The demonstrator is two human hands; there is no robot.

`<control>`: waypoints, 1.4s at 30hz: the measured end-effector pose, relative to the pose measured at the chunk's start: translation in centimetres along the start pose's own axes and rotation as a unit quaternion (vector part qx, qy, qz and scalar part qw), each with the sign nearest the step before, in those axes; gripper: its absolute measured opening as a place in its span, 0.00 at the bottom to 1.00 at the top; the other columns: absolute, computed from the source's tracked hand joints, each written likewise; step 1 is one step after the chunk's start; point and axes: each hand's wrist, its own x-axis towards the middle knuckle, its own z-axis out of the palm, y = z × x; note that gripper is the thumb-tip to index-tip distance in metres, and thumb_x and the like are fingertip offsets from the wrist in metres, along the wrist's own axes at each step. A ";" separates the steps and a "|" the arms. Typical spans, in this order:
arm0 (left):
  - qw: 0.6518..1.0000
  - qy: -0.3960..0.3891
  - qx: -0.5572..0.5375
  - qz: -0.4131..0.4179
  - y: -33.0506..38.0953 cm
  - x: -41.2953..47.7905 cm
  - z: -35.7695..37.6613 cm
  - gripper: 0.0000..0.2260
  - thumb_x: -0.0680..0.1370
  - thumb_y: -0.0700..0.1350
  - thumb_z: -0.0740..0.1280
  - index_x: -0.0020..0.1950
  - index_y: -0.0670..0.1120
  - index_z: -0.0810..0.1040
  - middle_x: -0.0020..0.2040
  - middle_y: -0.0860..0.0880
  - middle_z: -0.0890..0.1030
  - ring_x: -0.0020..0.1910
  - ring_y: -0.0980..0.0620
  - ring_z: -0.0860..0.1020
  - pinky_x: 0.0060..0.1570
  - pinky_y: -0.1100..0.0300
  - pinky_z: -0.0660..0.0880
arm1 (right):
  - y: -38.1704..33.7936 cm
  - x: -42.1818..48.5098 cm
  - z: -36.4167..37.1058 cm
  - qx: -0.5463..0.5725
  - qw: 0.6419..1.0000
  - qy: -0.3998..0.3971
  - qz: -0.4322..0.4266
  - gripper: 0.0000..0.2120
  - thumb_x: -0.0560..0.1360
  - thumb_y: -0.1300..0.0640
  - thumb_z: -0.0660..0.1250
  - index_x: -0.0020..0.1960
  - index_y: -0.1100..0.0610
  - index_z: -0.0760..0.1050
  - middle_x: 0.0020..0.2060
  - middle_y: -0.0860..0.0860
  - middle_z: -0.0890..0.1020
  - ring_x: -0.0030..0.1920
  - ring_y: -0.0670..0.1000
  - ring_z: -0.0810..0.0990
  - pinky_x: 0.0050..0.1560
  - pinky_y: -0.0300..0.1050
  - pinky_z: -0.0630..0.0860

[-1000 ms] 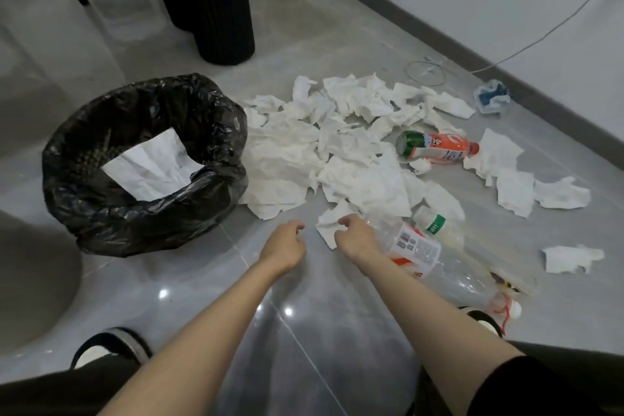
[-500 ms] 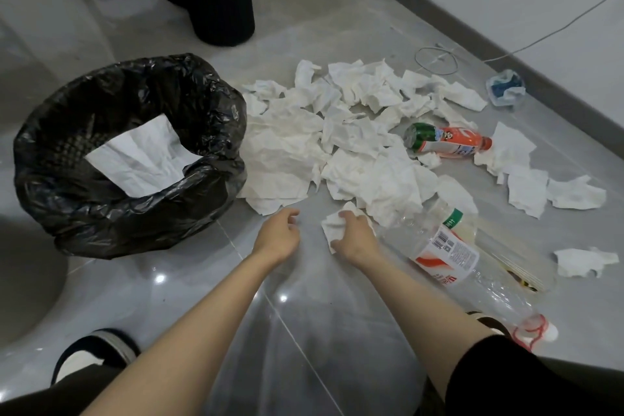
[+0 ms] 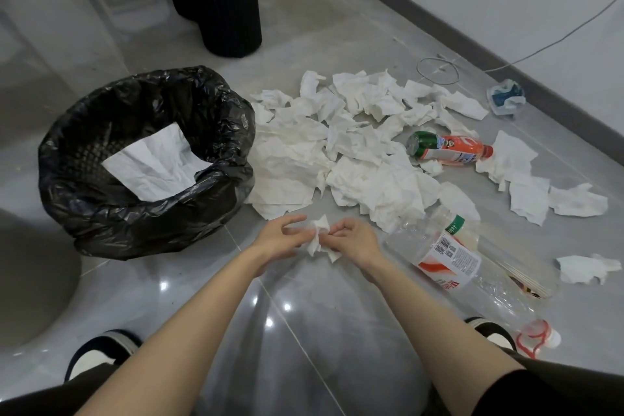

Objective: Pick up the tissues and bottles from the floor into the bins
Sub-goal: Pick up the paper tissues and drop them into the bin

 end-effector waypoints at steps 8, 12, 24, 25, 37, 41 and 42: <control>0.997 0.047 -0.055 0.034 0.2 -0.6 -0.3 0.09 0.72 0.38 0.73 0.51 0.40 0.81 0.41 0.46 0.82 0.41 0.53 0.80 0.45 0.64 0.78 | -1.7 -0.8 -0.9 0.068 0.990 -0.126 -0.017 0.08 0.68 0.62 0.76 0.46 0.60 0.82 0.43 0.59 0.85 0.45 0.53 0.83 0.54 0.44 0.80; 0.994 0.084 -0.058 0.037 0.6 -0.1 -0.1 0.02 0.74 0.38 0.71 0.44 0.44 0.79 0.37 0.48 0.79 0.36 0.55 0.77 0.44 0.63 0.77 | -1.9 0.1 -1.8 -0.006 0.998 -0.040 -0.051 0.08 0.72 0.64 0.70 0.50 0.57 0.82 0.45 0.51 0.84 0.45 0.47 0.81 0.51 0.38 0.78; 0.994 0.080 -0.066 0.036 2.0 2.4 0.6 0.04 0.77 0.39 0.67 0.44 0.44 0.74 0.40 0.47 0.78 0.38 0.52 0.77 0.47 0.58 0.78 | -1.9 4.7 -5.6 -0.298 0.947 0.112 -0.031 0.30 0.75 0.64 0.63 0.74 0.56 0.57 0.73 0.59 0.56 0.70 0.59 0.64 0.64 0.50 0.67; 0.994 0.079 -0.067 0.035 2.0 2.4 0.6 0.04 0.77 0.39 0.67 0.44 0.44 0.74 0.41 0.46 0.78 0.38 0.52 0.77 0.46 0.58 0.78 | -1.9 4.9 -5.6 -0.305 0.946 0.109 -0.021 0.30 0.75 0.64 0.63 0.74 0.58 0.56 0.70 0.60 0.59 0.67 0.60 0.68 0.61 0.50 0.68; 0.995 0.081 -0.051 0.032 1.6 2.3 0.8 0.06 0.77 0.40 0.67 0.41 0.47 0.73 0.38 0.49 0.78 0.37 0.54 0.77 0.46 0.57 0.76 | 0.6 5.0 -6.0 -0.485 0.869 0.099 0.013 0.27 0.72 0.55 0.70 0.65 0.60 0.62 0.61 0.58 0.66 0.62 0.59 0.66 0.53 0.49 0.70; 0.995 0.084 -0.041 0.034 1.5 1.9 0.7 0.06 0.77 0.40 0.67 0.41 0.47 0.73 0.38 0.49 0.77 0.37 0.54 0.77 0.44 0.59 0.76 | 1.6 4.8 -6.0 -0.505 0.854 0.123 0.005 0.10 0.77 0.59 0.61 0.56 0.60 0.74 0.59 0.57 0.68 0.60 0.59 0.67 0.53 0.50 0.72; 0.995 0.084 -0.039 0.033 1.4 1.9 0.7 0.06 0.77 0.40 0.67 0.42 0.47 0.73 0.38 0.49 0.77 0.37 0.54 0.77 0.44 0.59 0.75 | 1.8 4.7 -6.0 -0.503 0.854 0.136 -0.011 0.10 0.78 0.59 0.59 0.55 0.60 0.75 0.58 0.57 0.68 0.59 0.59 0.67 0.52 0.50 0.72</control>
